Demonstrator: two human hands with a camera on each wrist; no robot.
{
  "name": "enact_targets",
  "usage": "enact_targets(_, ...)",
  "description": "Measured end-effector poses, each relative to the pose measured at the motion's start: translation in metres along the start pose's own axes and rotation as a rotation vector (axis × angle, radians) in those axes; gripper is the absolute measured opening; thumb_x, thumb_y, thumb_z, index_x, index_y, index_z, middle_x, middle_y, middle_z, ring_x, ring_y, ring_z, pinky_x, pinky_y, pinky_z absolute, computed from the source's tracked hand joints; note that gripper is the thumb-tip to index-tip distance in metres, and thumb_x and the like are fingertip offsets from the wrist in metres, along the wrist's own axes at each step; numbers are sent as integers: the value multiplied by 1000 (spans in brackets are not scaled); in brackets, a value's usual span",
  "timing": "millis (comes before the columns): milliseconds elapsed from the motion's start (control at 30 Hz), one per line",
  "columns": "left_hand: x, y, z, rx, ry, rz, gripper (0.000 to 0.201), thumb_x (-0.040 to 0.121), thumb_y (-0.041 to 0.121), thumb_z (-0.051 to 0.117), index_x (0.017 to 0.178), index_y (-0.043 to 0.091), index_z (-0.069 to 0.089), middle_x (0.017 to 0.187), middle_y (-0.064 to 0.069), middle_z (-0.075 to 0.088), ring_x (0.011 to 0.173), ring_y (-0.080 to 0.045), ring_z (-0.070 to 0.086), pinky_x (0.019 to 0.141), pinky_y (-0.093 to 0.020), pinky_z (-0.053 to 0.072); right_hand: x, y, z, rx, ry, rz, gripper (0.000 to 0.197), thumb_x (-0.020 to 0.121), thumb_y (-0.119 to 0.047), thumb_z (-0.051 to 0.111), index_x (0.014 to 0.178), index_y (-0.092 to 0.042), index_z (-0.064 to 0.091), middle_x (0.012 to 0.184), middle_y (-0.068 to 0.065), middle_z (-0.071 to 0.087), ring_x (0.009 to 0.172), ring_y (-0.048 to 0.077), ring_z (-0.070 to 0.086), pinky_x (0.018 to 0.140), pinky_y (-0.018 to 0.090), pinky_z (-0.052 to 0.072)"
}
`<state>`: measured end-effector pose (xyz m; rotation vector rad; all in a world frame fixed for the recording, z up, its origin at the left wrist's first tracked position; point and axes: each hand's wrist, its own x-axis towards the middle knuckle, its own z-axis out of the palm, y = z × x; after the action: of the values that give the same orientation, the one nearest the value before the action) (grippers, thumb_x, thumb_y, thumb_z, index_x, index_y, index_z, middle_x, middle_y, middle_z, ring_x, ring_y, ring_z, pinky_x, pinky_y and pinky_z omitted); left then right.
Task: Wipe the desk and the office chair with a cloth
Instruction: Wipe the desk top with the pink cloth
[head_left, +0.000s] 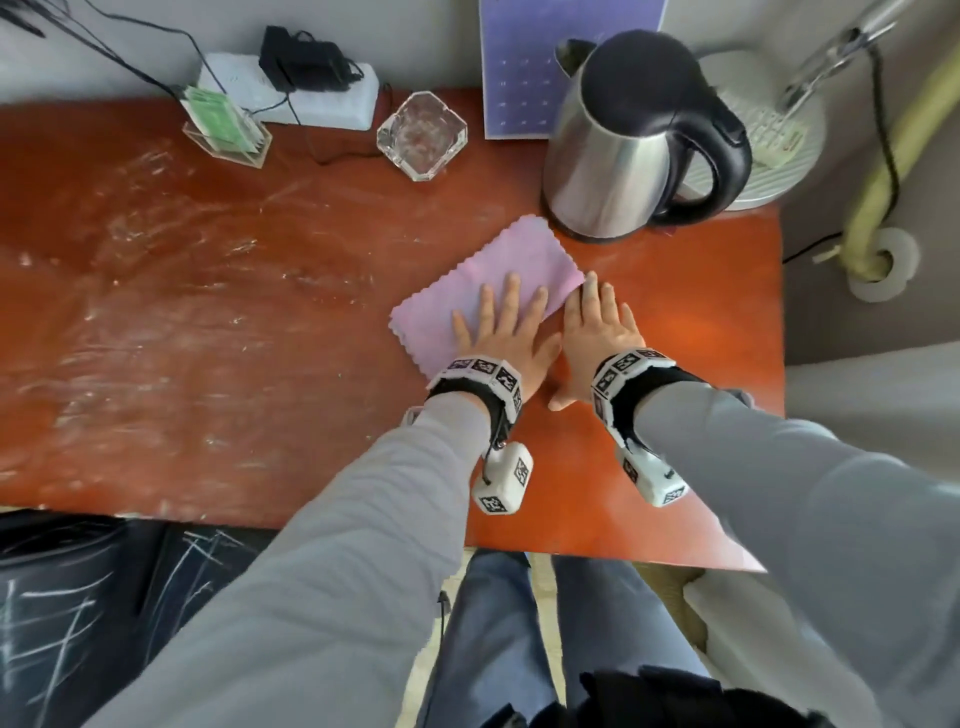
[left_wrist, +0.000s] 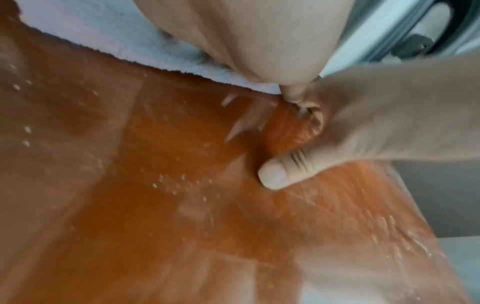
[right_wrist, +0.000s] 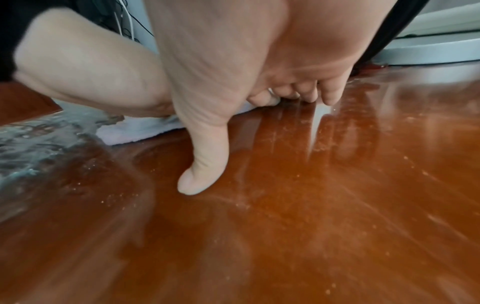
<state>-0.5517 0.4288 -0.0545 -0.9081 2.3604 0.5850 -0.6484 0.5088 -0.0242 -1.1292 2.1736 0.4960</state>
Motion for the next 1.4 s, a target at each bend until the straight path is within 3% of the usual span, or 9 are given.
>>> enact_targets(167,9,-33,-21,-11,17,-45,60,103,58,14,156,46,-11,163,14,-28,152,-20,-22,121,-60,-3,3,2,-2,14,0,-23,160,52,-63,88,151,-2,-22,158,19,-30,151,34,-13,124,44,9)
enact_targets(300,3,-52,-39,81,194,-38,66,103,58,25,160,35,1,168,3,-12,155,-27,-4,123,-58,8,2,3,-3,-10,-4,-45,159,54,-66,86,150,-1,-23,156,22,-32,151,35,-12,124,44,9)
enact_targets(400,12,-52,-40,156,226,57,67,103,58,22,160,34,-4,168,5,-16,155,-26,-8,122,-61,6,4,3,-5,-27,-10,-57,161,53,-69,85,150,0,-24,155,23,-33,150,37,-13,124,45,10)
enact_targets(533,37,-42,-28,76,184,-34,71,97,69,14,157,42,-13,165,7,-25,153,-28,-20,118,-67,-4,9,3,-7,-25,-19,-52,164,50,-67,87,149,-1,-26,154,23,-35,149,37,-16,124,46,8)
enact_targets(700,46,-19,-21,220,173,211,67,95,66,11,156,48,-7,167,12,-16,155,-25,-13,115,-71,2,10,5,-7,3,-21,-45,169,45,-71,86,149,-4,-29,156,17,-35,150,32,-18,124,44,7)
enact_targets(933,77,-51,-62,-174,186,-338,61,103,50,19,156,46,-13,165,9,-25,152,-27,-21,114,-73,-3,10,4,-9,-10,-21,-38,170,43,-72,85,148,-6,-32,154,15,-39,150,31,-17,124,43,8)
enact_targets(1133,55,6,-39,-115,64,-51,69,98,64,21,156,45,-11,163,9,-30,149,-27,-31,111,-72,-16,11,-2,-13,18,-36,-11,172,40,-64,90,148,-5,-30,154,16,-39,149,33,-20,124,45,5)
enact_targets(1233,63,-9,-46,-35,30,54,63,101,56,20,156,47,-10,163,13,-27,151,-22,-26,113,-69,-14,11,-5,-15,13,-57,12,172,41,-62,91,147,-5,-32,153,16,-40,149,33,-21,124,45,4)
enact_targets(1400,75,-66,-70,-104,80,-177,62,101,49,19,155,48,-11,165,11,-25,152,-23,-22,116,-69,-7,11,-7,-17,2,-82,25,172,43,-58,93,146,-5,-34,152,16,-43,149,34,-20,124,45,5)
